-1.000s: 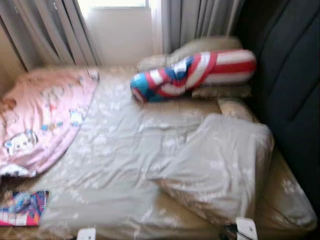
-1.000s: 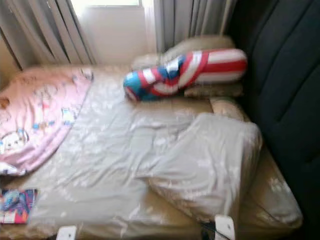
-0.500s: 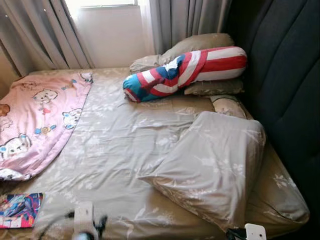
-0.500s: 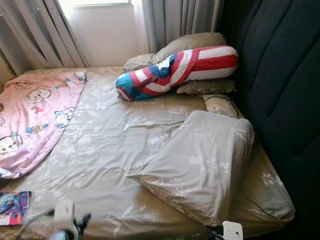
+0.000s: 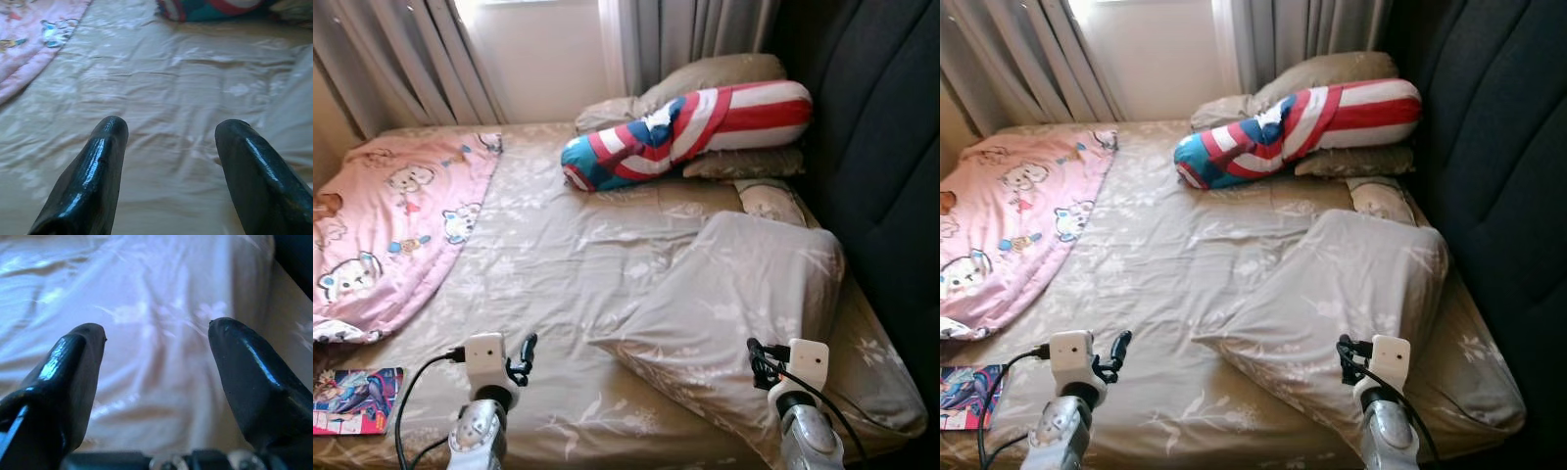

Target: Clean up the room

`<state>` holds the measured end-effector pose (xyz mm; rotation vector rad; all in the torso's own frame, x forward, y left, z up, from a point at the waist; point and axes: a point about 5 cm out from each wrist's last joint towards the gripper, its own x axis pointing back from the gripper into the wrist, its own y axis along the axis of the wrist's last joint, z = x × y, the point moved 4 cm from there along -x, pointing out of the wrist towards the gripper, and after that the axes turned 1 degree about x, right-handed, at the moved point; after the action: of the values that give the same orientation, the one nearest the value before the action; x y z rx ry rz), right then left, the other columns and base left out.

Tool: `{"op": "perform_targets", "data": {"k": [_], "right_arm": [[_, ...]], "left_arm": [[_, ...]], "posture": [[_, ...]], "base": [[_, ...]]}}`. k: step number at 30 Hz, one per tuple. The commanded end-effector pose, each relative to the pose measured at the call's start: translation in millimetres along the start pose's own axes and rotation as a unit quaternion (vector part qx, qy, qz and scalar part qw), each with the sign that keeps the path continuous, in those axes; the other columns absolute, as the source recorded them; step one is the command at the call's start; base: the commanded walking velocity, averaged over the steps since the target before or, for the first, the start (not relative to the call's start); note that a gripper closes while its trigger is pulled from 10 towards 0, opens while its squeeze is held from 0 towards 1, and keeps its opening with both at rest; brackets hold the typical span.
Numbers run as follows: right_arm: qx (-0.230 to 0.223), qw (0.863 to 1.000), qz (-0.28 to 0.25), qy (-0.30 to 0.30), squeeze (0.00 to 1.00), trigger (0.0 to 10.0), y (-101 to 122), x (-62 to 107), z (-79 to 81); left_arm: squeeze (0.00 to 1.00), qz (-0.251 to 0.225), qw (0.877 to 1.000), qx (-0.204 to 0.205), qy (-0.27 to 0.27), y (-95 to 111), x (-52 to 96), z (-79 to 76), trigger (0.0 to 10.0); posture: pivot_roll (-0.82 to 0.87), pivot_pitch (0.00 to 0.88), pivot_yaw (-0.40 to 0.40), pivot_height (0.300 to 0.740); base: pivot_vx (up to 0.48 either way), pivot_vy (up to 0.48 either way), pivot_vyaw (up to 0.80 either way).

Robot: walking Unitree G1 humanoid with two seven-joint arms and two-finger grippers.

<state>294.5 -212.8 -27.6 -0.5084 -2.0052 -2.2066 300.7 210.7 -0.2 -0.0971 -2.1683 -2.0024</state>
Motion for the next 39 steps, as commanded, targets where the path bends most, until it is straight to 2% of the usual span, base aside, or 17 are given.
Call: {"op": "perform_targets", "data": {"k": [1,5,10,21,27,34,39], "right_arm": [[0.003,1.0,-0.011,-0.002,0.0,10.0,8,-3.8,-1.0],[0.012,1.0,0.014,-0.01,0.0,10.0,2,-3.7,-4.0],[0.01,1.0,0.017,-0.011,0.0,10.0,0,-3.8,-1.0],[0.001,0.999,0.048,-0.009,0.0,10.0,-9,-4.5,11.5],[-0.001,1.0,0.027,-0.006,0.0,10.0,0,-7.2,12.0],[0.002,0.999,0.033,-0.01,0.0,10.0,-3,-6.3,8.3],[0.004,0.999,0.033,-0.007,0.0,10.0,-1,-7.7,12.2]], "left_arm": [[0.0,-0.023,1.0,-0.004,-0.001,9,0.2,1.3,10.0],[0.0,-0.026,1.0,-0.001,0.001,9,3.0,-1.3,10.0],[0.0,-0.024,1.0,-0.004,0.0,11,4.8,0.8,10.0],[0.0,-0.025,1.0,-0.009,-0.013,22,1.9,-1.7,10.0],[0.0,-0.018,0.999,-0.016,-0.027,25,-3.6,-5.4,10.0],[0.0,-0.005,1.0,-0.016,-0.009,21,-0.4,11.9,10.0],[0.0,0.002,1.0,-0.009,-0.01,16,-0.5,9.6,10.0]], "posture": [[-0.01,0.0,0.023,0.74],[0.01,0.0,0.02,0.735],[0.01,0.003,0.027,0.7],[0.03,0.073,0.052,0.7],[0.02,0.088,0.059,0.676],[0.03,0.095,0.051,0.676],[0.03,0.094,0.039,0.676]], "base": [[0.0,0.0,0.0],[0.0,0.0,0.0],[0.0,0.0,0.0],[0.0,0.0,0.0],[0.0,0.0,0.0],[0.0,0.0,0.0],[0.0,0.0,0.0]]}}
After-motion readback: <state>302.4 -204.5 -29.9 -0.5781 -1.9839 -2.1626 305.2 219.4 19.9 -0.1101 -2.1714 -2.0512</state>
